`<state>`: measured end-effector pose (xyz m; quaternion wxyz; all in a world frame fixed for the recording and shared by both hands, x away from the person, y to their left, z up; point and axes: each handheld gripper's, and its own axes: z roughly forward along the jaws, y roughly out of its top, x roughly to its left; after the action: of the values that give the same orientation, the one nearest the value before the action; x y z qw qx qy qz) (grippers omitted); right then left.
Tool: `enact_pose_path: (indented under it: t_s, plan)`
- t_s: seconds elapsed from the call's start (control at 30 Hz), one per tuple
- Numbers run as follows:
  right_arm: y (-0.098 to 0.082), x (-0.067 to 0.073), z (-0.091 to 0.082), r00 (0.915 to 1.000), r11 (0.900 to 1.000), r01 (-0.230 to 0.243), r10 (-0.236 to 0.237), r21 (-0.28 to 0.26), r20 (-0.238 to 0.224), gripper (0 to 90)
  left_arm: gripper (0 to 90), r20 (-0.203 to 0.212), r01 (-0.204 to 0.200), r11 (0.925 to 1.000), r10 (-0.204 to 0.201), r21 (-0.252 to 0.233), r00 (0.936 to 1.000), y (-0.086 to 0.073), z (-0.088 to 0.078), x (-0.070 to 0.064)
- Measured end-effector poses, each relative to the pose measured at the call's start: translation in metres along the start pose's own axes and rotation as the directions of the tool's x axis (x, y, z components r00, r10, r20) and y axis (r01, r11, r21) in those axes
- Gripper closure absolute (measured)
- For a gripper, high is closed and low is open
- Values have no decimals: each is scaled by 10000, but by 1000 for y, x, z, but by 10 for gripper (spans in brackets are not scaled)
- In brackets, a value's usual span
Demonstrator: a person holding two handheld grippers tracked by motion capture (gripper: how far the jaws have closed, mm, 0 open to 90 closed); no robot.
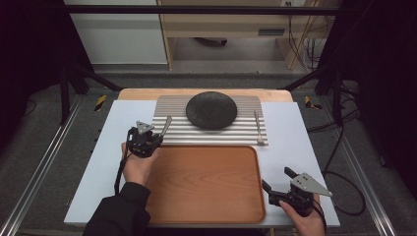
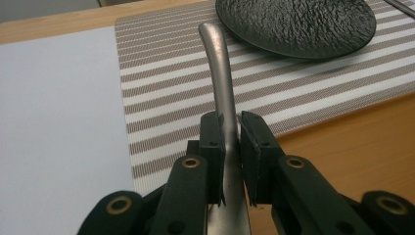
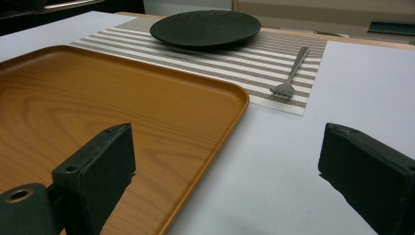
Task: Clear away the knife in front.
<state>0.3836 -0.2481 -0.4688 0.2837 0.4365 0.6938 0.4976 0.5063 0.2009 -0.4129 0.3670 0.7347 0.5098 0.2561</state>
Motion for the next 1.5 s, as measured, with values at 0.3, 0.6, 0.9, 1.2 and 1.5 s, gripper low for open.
enact_pose_path:
  t_s: [0.3, 0.6, 0.9, 1.2, 1.5]
  plan:
    - [0, 2, 0, 10000, 10000, 9, -9, -2, -26, 69, 801, 260, 204, 9997, -201, -107, 9995, -29, -17, -26]
    - [0, -1, -2, 9998, 9998, -193, 193, -64, -3, 68, 801, -53, 427, 9985, -425, 356, 9991, -63, -20, -43]
    - [-1, 0, -1, 9999, 9999, -132, 132, 6, -25, 68, 900, -46, 815, 9964, -816, -240, 9967, -71, -41, -42]
    - [-2, 0, 2, 10000, 9999, -29, 30, 145, -49, 68, 900, 3, 539, 9985, -539, -98, 9985, -60, -39, -35]
    - [-2, -1, 0, 10000, 9999, -16, 15, 129, 50, 66, 900, 369, 469, 9979, -485, 436, 9981, -65, -21, -36]
